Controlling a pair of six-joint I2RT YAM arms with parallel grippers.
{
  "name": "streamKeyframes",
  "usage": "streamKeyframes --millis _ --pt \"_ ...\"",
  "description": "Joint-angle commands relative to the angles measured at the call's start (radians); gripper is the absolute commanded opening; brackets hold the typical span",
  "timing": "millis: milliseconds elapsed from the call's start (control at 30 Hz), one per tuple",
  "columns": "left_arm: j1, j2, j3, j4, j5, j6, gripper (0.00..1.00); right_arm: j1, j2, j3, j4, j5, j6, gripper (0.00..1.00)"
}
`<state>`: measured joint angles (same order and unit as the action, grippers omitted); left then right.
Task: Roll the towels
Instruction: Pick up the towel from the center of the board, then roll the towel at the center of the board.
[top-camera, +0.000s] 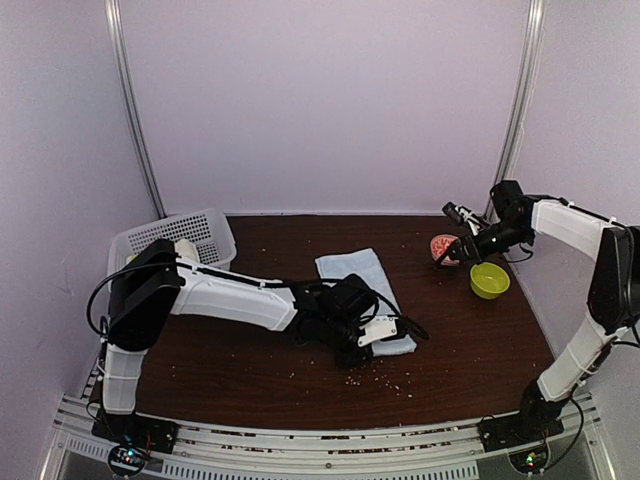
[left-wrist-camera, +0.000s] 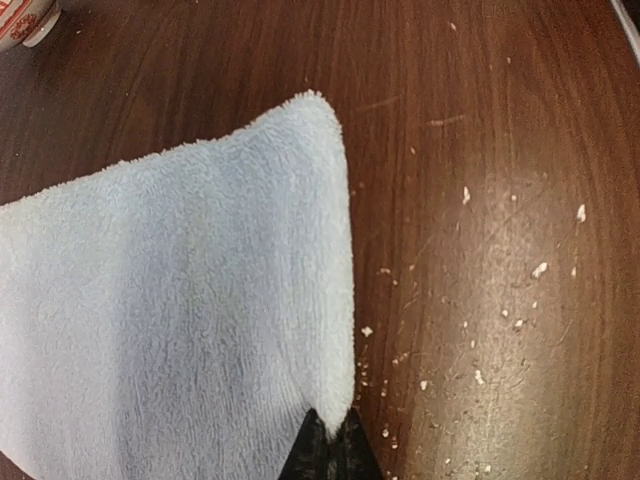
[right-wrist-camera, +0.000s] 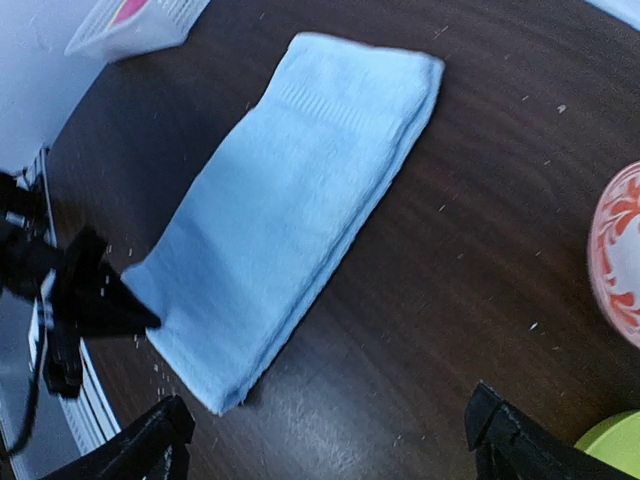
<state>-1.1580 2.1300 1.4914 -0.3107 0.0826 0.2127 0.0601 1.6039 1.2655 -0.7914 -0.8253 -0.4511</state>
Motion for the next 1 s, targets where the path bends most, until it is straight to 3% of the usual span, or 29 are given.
streamKeyframes --millis 0,67,167,267,367,500,767,967 --pt "0.091 0.074 0.115 -0.130 0.274 -0.112 0.00 0.003 -0.079 -0.010 -0.233 -0.042 -0.251 0.89" --pt "0.133 0.120 0.162 -0.181 0.414 -0.152 0.00 0.005 -0.141 -0.062 -0.156 0.010 -0.229 0.81" --pt "0.184 0.172 0.195 -0.194 0.570 -0.227 0.00 0.046 -0.281 -0.206 0.037 0.140 -0.193 0.80" --pt "0.224 0.208 0.213 -0.195 0.663 -0.295 0.00 0.139 -0.348 -0.252 -0.014 0.166 -0.354 0.79" --pt "0.256 0.233 0.214 -0.185 0.739 -0.353 0.00 0.239 -0.339 -0.291 -0.052 0.216 -0.423 0.68" --pt "0.262 0.237 0.216 -0.185 0.752 -0.358 0.00 0.382 -0.339 -0.380 0.062 0.320 -0.402 0.56" --pt "0.263 0.252 0.223 -0.204 0.769 -0.382 0.00 0.664 -0.212 -0.356 0.230 0.482 -0.396 0.46" --pt "0.264 0.293 0.269 -0.245 0.810 -0.414 0.00 0.754 -0.089 -0.330 0.309 0.564 -0.447 0.40"
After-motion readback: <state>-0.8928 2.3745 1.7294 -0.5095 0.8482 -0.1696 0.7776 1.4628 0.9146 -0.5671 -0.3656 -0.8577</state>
